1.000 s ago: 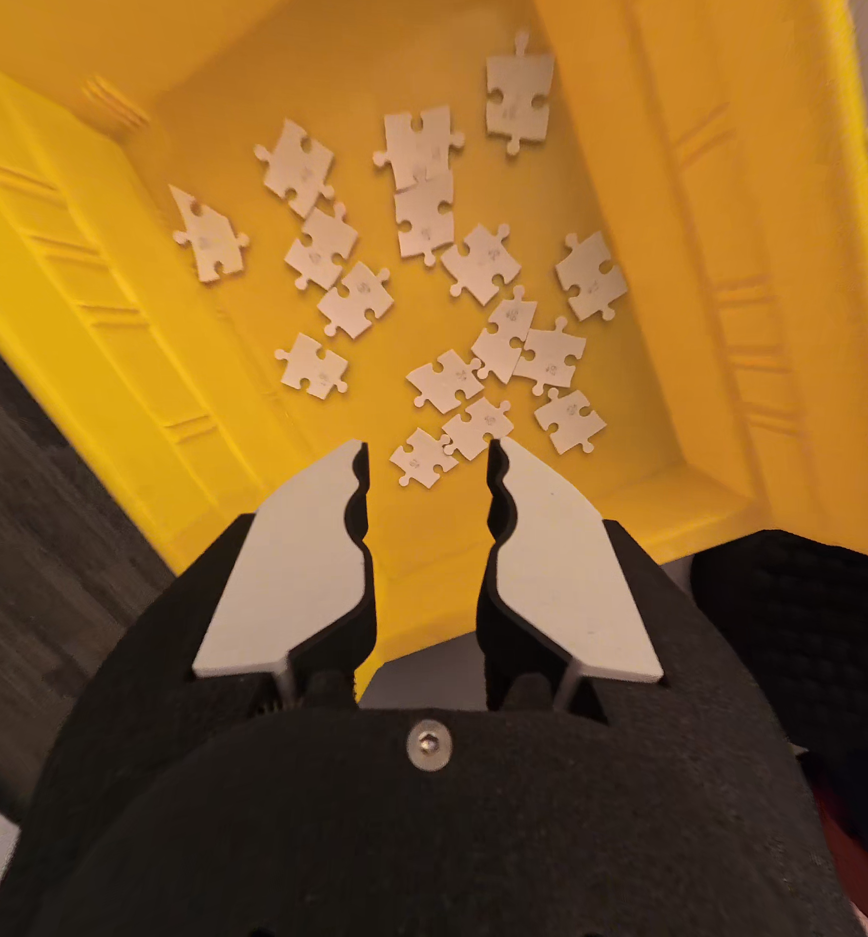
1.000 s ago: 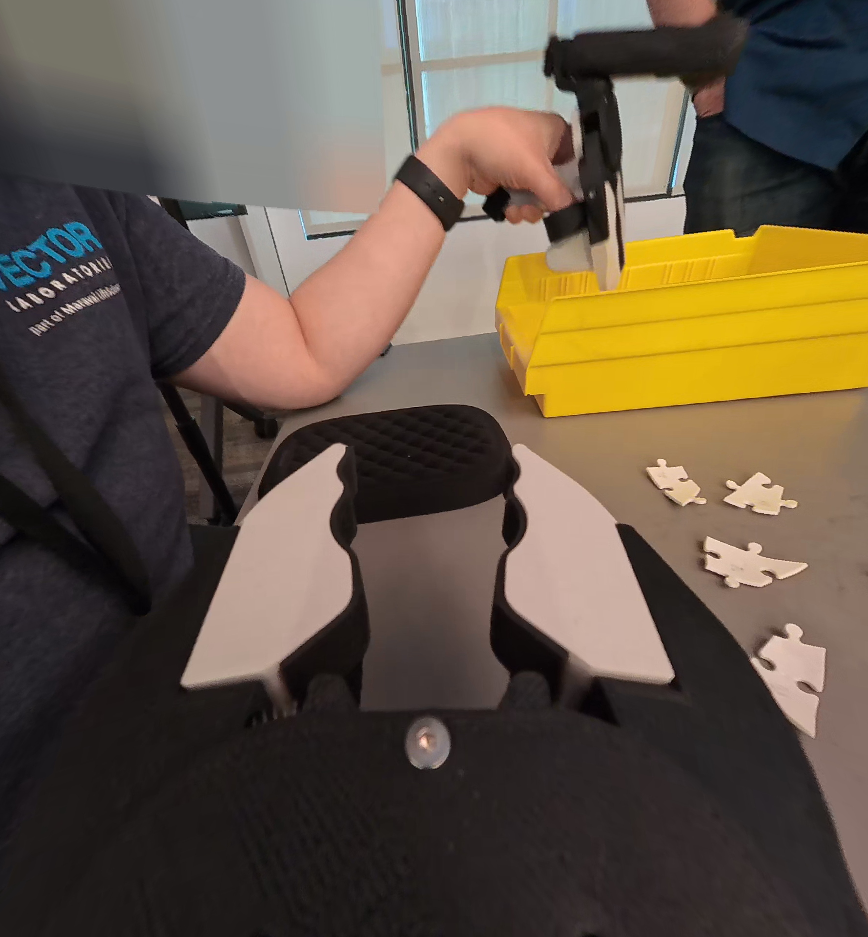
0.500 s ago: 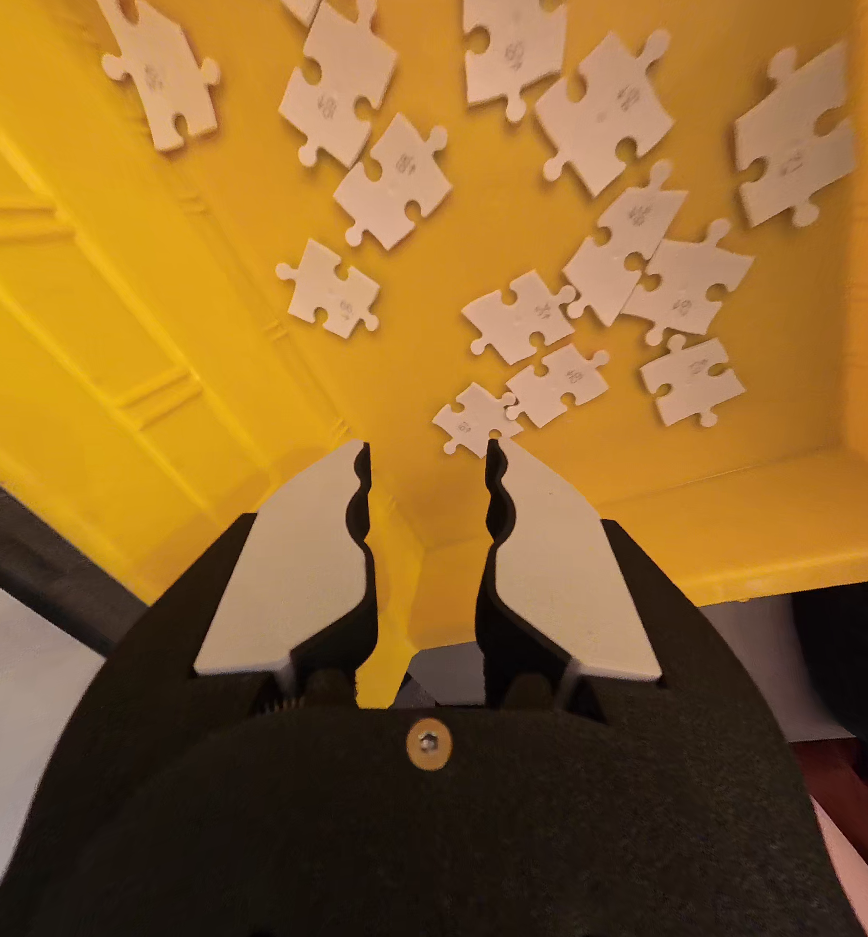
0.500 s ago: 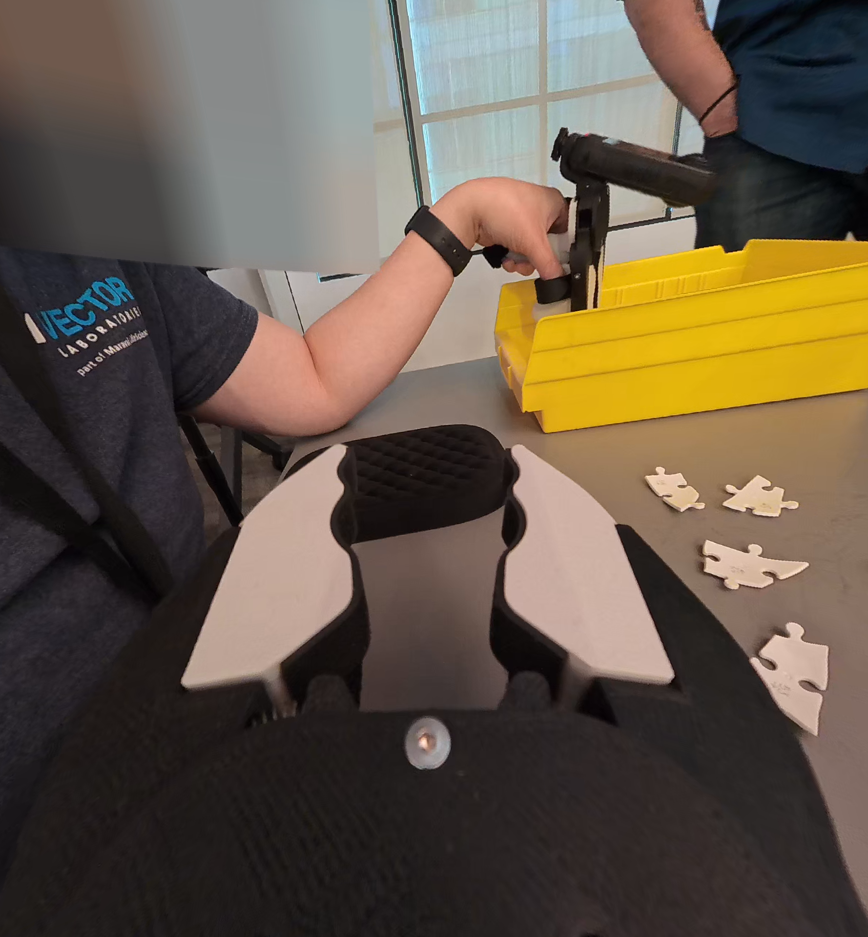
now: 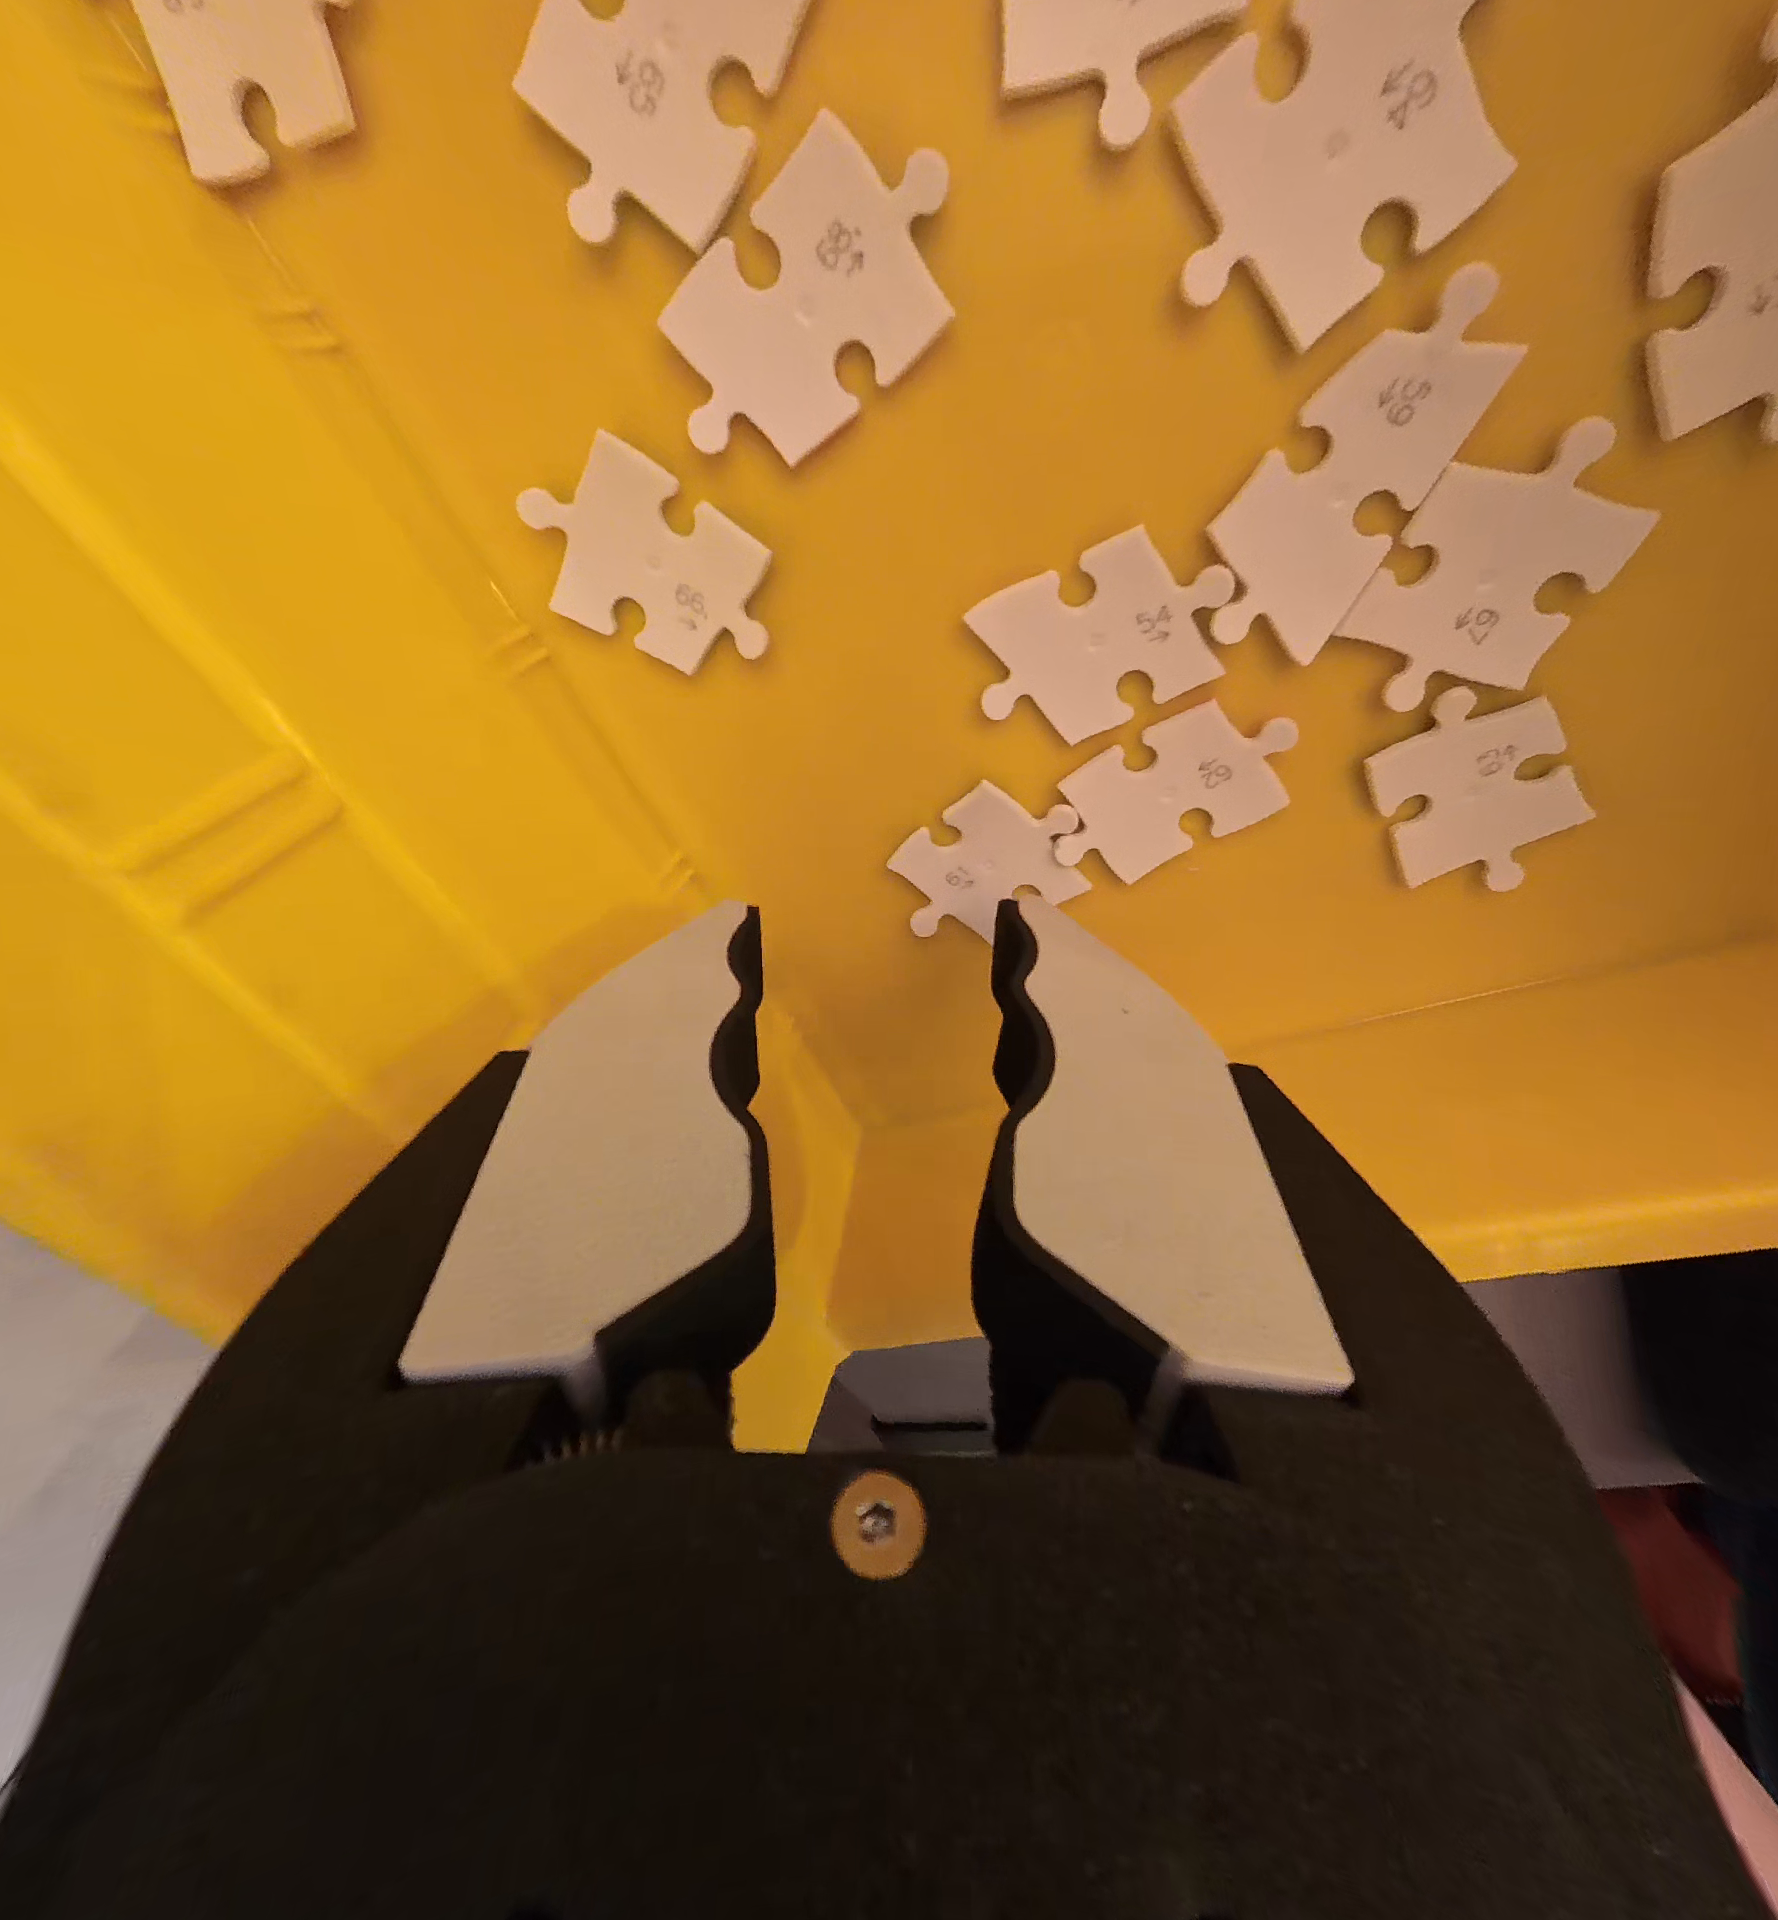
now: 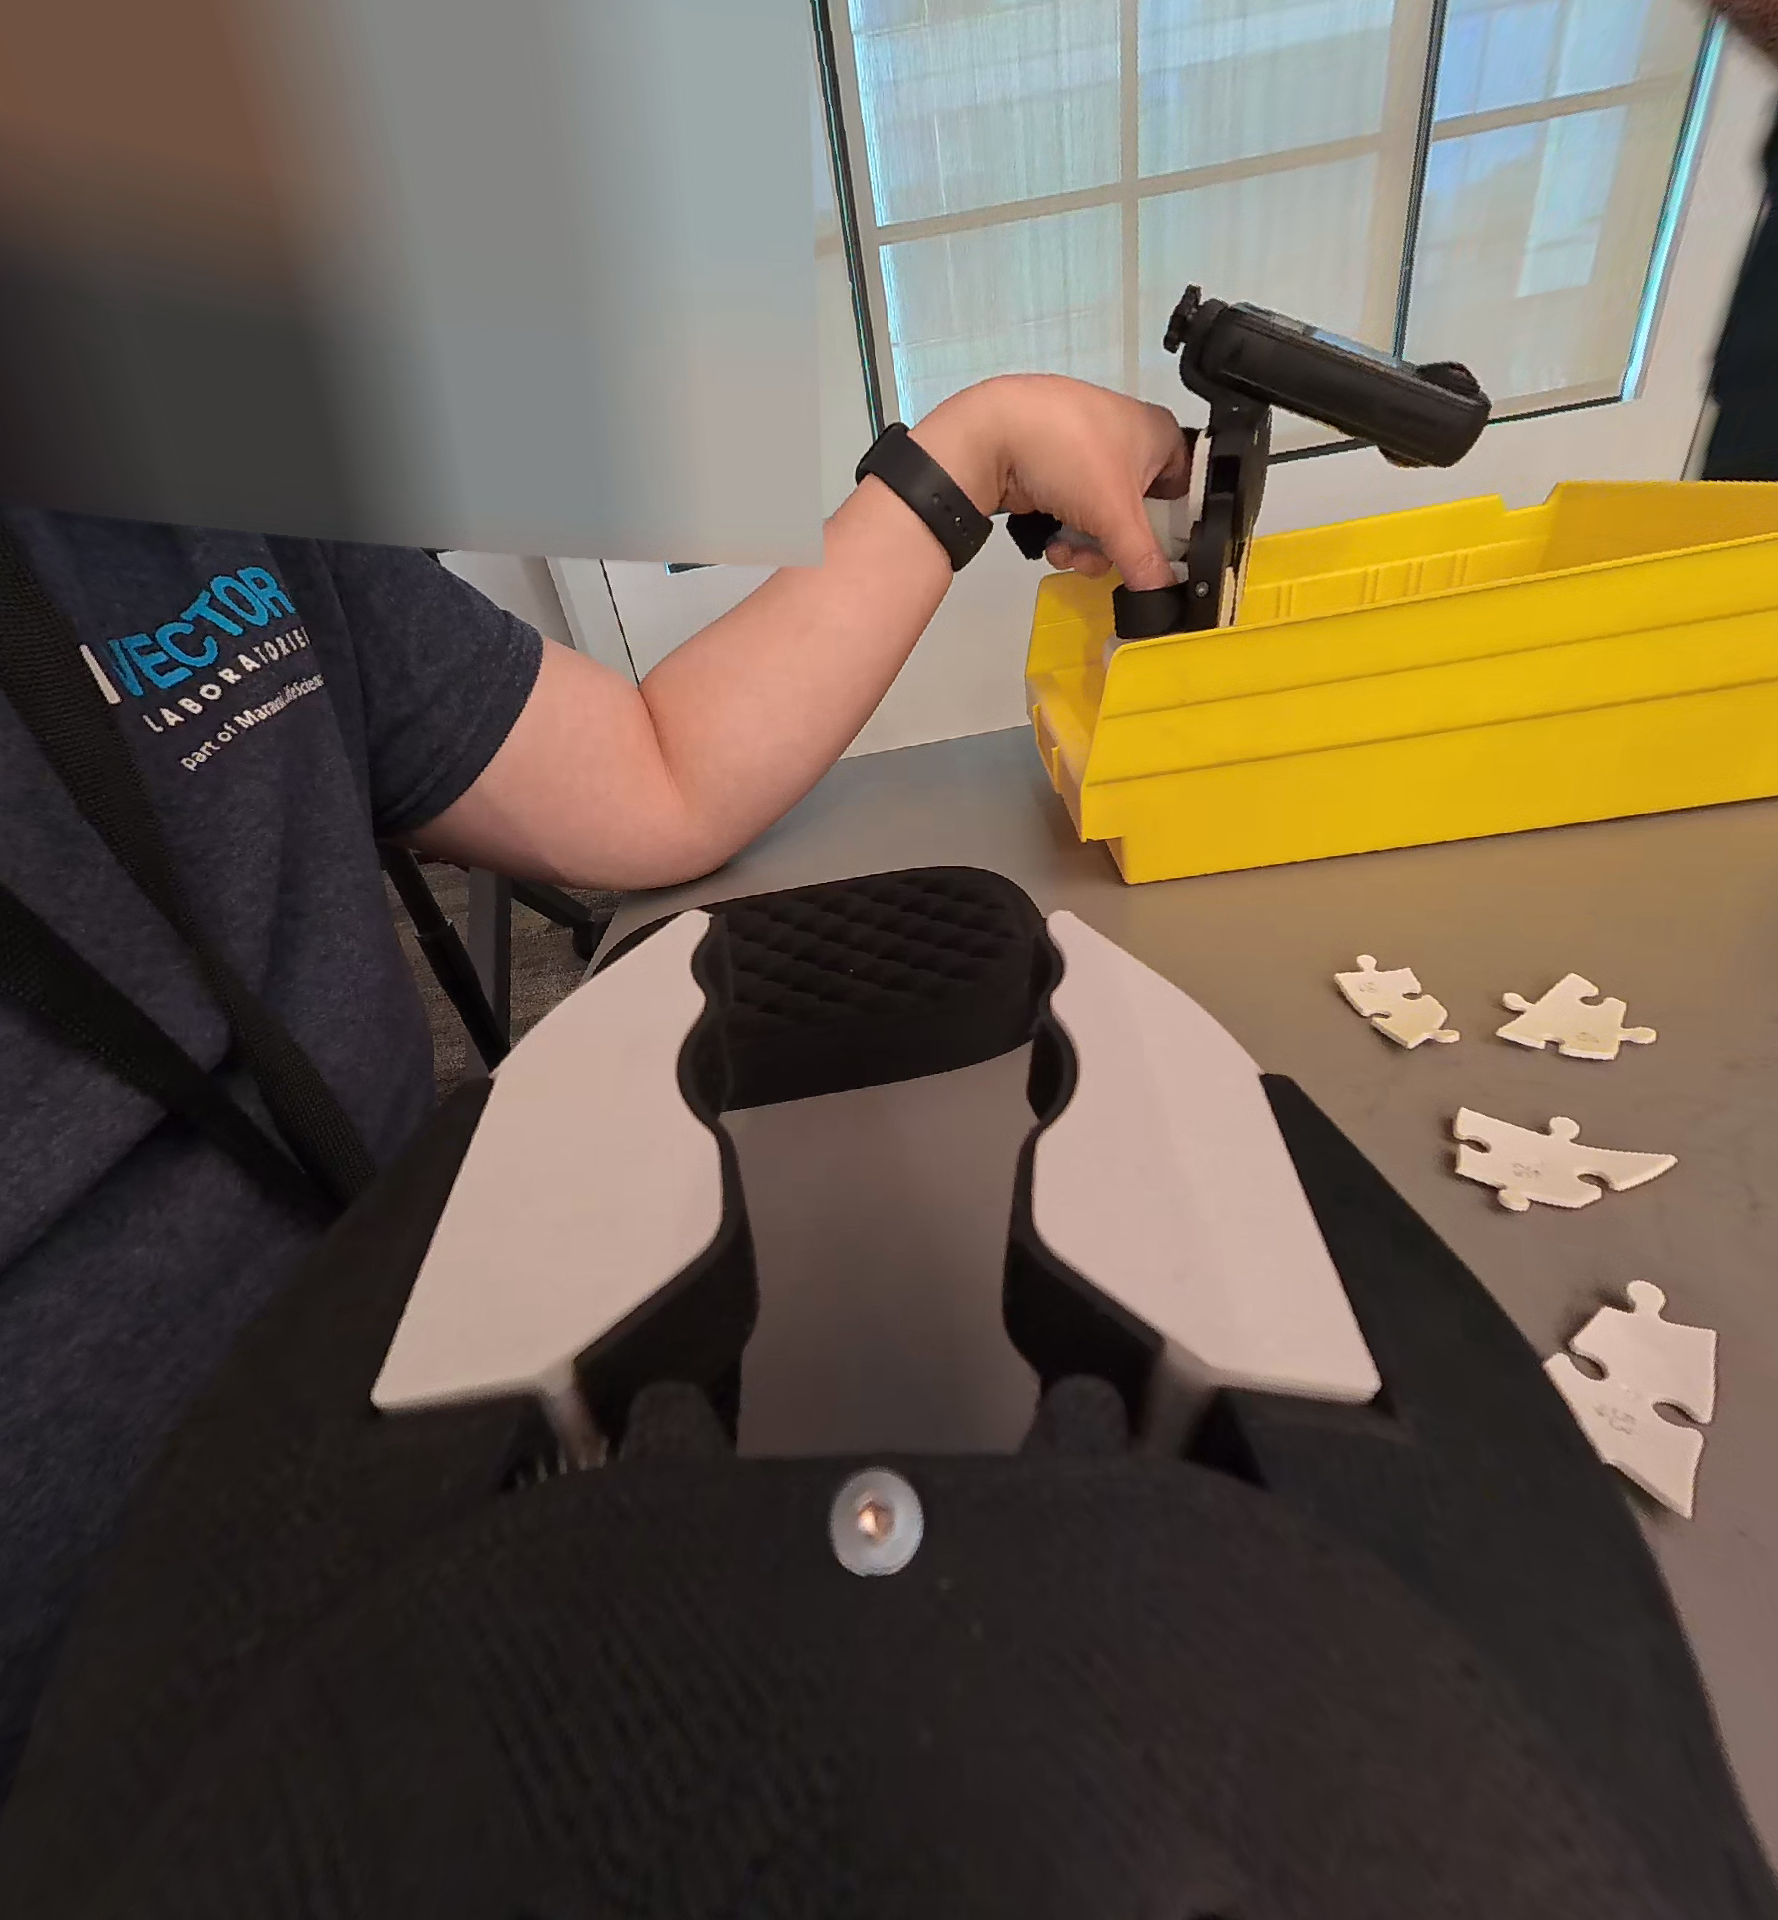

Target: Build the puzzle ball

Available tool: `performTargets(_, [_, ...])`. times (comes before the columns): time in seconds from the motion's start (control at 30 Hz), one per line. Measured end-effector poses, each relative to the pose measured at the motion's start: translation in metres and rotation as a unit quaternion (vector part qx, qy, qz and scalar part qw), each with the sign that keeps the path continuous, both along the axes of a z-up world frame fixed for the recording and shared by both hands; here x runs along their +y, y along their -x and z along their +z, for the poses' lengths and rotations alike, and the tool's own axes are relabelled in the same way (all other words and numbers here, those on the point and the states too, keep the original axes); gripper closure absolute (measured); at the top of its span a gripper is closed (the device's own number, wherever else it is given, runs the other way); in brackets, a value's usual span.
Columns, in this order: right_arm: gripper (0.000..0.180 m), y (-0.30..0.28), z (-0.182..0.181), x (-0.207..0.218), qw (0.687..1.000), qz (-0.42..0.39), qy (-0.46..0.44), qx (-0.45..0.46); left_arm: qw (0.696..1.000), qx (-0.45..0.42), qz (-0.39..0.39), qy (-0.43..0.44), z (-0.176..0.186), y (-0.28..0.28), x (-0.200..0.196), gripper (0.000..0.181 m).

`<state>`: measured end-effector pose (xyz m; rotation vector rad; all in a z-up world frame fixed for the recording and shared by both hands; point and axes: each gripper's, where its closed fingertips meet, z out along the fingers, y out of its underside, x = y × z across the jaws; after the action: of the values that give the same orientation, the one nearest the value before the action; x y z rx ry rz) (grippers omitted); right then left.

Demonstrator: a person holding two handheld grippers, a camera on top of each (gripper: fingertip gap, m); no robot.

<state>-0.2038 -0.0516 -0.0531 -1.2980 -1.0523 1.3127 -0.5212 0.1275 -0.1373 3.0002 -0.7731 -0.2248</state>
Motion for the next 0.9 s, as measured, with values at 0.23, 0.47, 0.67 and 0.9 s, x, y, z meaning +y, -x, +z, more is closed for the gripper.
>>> performTargets(0.23, [0.124, 0.002, 0.001, 0.002, 1.000, 0.002, -0.003, -0.001, 0.999, -0.033, 0.023, 0.006, -0.004, -0.006, 0.002, 0.138])
performTargets(0.47, [0.124, 0.005, 0.000, 0.004, 1.000, 0.005, 0.000, -0.003, 0.998, -0.037, 0.040, 0.022, -0.012, -0.005, 0.002, 0.140])
performTargets(0.67, [0.124, 0.007, 0.002, 0.003, 1.000, 0.005, -0.010, -0.003, 0.998, -0.036, 0.042, 0.027, -0.012, -0.004, -0.001, 0.141])
performTargets(0.9, [0.124, 0.011, 0.001, 0.003, 1.000, 0.004, -0.014, -0.006, 0.998, -0.027, 0.048, 0.036, -0.011, -0.002, -0.005, 0.145])
